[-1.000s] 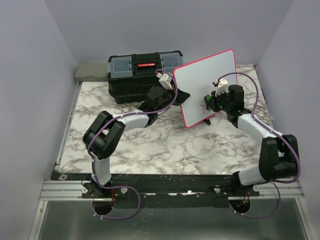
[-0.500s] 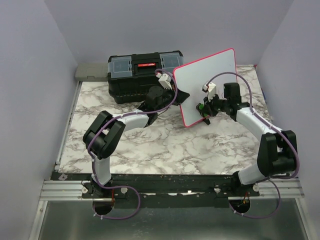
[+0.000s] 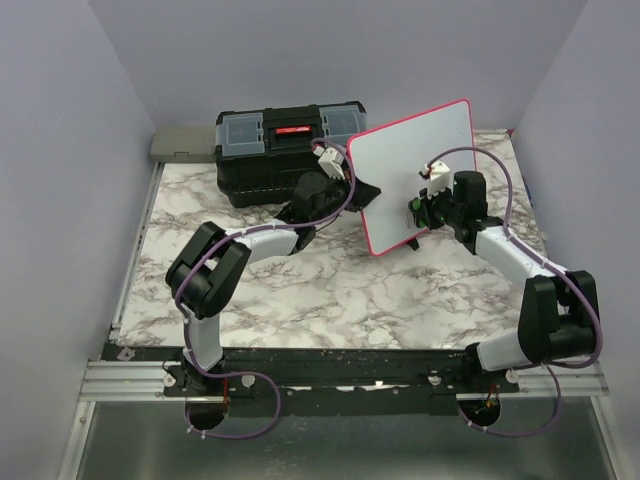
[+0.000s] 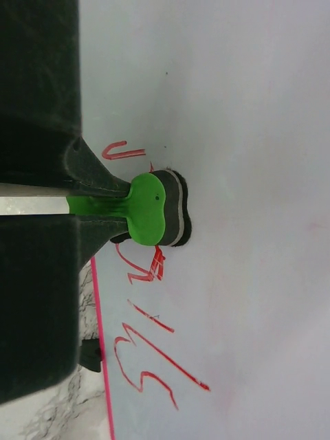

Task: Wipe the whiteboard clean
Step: Erase the whiteboard at the whiteboard stand.

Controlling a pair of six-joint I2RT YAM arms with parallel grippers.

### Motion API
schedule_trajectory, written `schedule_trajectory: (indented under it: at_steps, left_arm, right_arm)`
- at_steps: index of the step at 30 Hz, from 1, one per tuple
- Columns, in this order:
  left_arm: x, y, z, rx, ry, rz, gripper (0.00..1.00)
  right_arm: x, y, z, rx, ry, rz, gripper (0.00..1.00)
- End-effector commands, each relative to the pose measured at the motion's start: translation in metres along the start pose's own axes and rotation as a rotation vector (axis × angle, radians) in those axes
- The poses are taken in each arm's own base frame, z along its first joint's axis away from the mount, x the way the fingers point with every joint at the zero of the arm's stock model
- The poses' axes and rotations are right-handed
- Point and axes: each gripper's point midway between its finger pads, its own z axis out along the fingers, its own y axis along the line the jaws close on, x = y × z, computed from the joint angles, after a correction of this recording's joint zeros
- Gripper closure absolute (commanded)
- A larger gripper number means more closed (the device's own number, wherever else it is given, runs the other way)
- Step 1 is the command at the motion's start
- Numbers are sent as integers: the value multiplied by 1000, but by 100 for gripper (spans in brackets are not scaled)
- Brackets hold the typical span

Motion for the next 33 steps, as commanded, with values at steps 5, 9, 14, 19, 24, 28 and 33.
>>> schedule_trajectory:
  at_steps: [5, 9, 14, 19, 24, 28, 33]
  left_arm:
    - [-38, -73, -3, 236, -94, 33, 100]
    - [-38, -72, -3, 234, -93, 33, 100]
    - [-37, -72, -3, 236, -87, 35, 100]
    - [-34, -71, -5, 236, -82, 39, 100]
    - [-31, -71, -4, 242, -69, 31, 100]
    - [-29, -72, -3, 247, -59, 24, 100]
    - [-28, -71, -3, 250, -51, 19, 100]
  right_arm:
    - [26, 81, -3, -475, 100, -101, 99]
    - [49, 92, -13, -583, 172, -223, 99]
    - [75, 65, -5, -465, 303, -278, 99]
    - [45, 23, 1, -277, 227, -133, 99]
    - [16, 5, -2, -138, 89, -99, 99]
    - [-1, -7, -2, -53, 29, -68, 99]
    - [-5, 8, 0, -123, -19, -37, 99]
